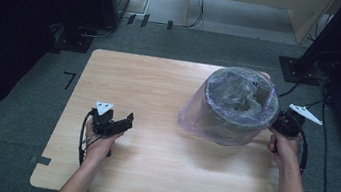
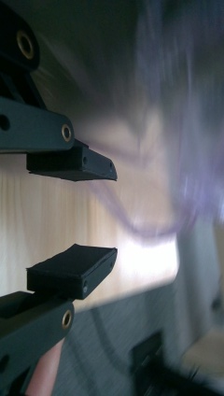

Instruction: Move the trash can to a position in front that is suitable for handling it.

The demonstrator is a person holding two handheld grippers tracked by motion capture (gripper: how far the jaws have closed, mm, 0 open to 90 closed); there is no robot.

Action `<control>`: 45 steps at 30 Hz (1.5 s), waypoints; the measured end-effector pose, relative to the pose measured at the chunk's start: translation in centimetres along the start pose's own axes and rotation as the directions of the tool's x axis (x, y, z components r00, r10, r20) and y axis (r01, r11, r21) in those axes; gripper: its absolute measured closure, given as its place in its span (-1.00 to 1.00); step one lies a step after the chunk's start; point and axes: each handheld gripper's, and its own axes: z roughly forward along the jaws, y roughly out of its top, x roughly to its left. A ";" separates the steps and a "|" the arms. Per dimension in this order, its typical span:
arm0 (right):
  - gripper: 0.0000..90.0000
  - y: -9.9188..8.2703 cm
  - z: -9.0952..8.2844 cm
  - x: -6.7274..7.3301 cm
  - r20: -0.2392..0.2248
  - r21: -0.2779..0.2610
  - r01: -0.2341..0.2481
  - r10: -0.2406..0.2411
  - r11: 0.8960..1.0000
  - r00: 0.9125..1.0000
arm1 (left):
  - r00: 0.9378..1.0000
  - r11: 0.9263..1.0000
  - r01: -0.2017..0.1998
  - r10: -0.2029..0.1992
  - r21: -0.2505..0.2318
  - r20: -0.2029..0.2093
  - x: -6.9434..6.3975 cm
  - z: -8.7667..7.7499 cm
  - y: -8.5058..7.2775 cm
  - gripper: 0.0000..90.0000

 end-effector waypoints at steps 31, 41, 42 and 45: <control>0.80 -0.1 1.9 9.3 -0.287 -0.023 0.149 -0.149 0.989 0.946 | 0.985 0.995 -0.064 0.075 -0.074 0.156 -7.2 2.7 2.7 0.19; 0.89 -1.2 0.9 12.7 -0.328 -0.014 0.205 -0.198 0.979 0.924 | 0.977 0.993 -0.078 0.093 -0.085 0.193 -8.3 2.5 3.3 0.75; 0.91 -1.3 0.7 13.1 -0.320 -0.011 0.206 -0.198 0.979 0.926 | 0.975 0.994 -0.072 0.087 -0.079 0.202 -8.1 2.4 3.3 0.84; 1.00 -1.7 0.1 14.1 -0.326 0.001 0.199 -0.187 0.980 0.927 | 0.976 0.994 -0.073 0.088 -0.079 0.201 -7.8 1.9 3.2 1.00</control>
